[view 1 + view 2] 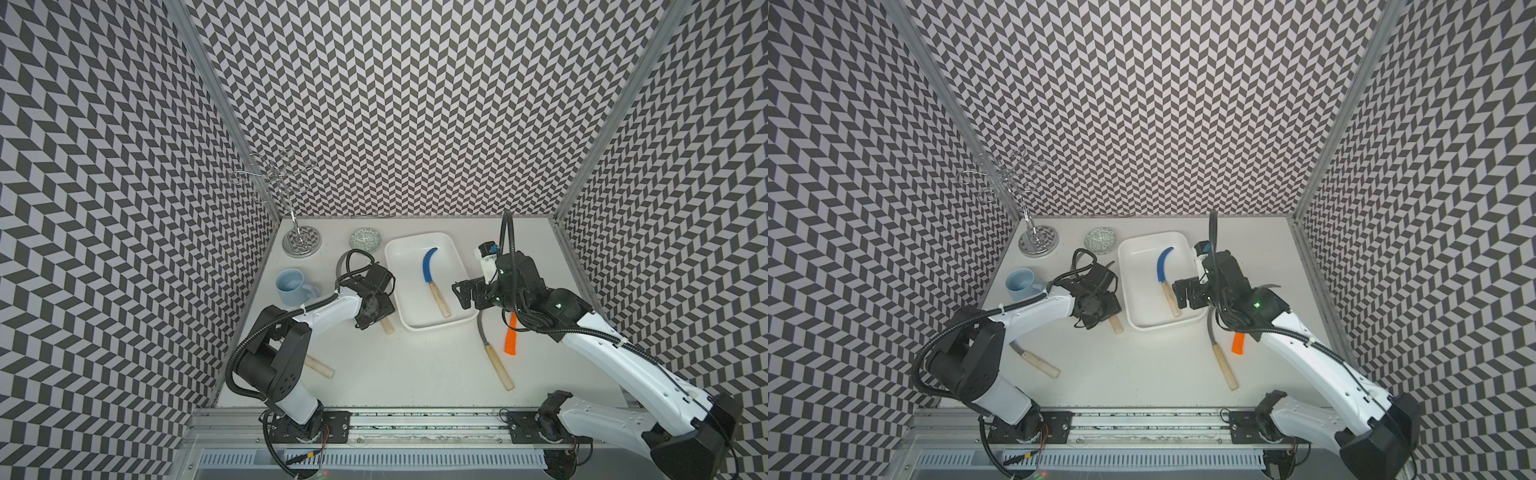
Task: Put small sickles into storage boxes
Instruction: Pick up the sickle at the center of the board.
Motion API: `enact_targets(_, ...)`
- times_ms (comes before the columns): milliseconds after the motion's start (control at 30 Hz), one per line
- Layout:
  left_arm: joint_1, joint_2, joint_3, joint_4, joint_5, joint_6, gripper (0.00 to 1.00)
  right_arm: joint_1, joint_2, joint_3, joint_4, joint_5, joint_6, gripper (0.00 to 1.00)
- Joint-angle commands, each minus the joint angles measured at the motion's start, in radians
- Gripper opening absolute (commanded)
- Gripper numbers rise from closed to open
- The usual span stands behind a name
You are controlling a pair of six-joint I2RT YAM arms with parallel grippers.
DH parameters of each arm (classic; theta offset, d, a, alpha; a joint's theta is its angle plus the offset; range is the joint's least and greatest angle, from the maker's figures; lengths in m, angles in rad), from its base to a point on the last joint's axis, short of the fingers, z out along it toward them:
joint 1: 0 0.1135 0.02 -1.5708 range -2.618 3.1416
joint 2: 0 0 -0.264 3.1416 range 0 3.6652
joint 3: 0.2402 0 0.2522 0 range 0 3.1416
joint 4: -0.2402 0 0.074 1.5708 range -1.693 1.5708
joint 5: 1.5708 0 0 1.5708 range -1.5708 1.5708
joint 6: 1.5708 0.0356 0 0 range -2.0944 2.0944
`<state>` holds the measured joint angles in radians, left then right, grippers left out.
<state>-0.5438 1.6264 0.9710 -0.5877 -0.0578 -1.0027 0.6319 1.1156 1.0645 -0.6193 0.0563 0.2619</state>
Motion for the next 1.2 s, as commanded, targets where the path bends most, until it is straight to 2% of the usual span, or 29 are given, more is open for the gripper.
enact_targets(0, -0.007, 0.023, 0.026, 0.005, -0.007, -0.026, 0.69, -0.005, -0.027, -0.005, 0.048, 0.013, -0.009, 1.0)
enact_targets(333, -0.005, 0.079, 0.066, -0.026, -0.02, -0.021, 0.54, -0.007, -0.028, -0.011, 0.049, 0.011, -0.009, 1.0)
enact_targets(667, -0.005, 0.121, 0.074, -0.043, -0.023, -0.012, 0.53, -0.011, -0.033, -0.014, 0.05, 0.008, -0.011, 1.0)
enact_targets(767, -0.005, 0.123, 0.07, -0.048, -0.028, -0.008, 0.47, -0.014, -0.033, -0.015, 0.052, 0.005, -0.012, 1.0)
enact_targets(1167, -0.004, 0.133, 0.066, -0.115, -0.068, 0.016, 0.41, -0.021, -0.048, -0.033, 0.069, -0.009, -0.01, 1.0)
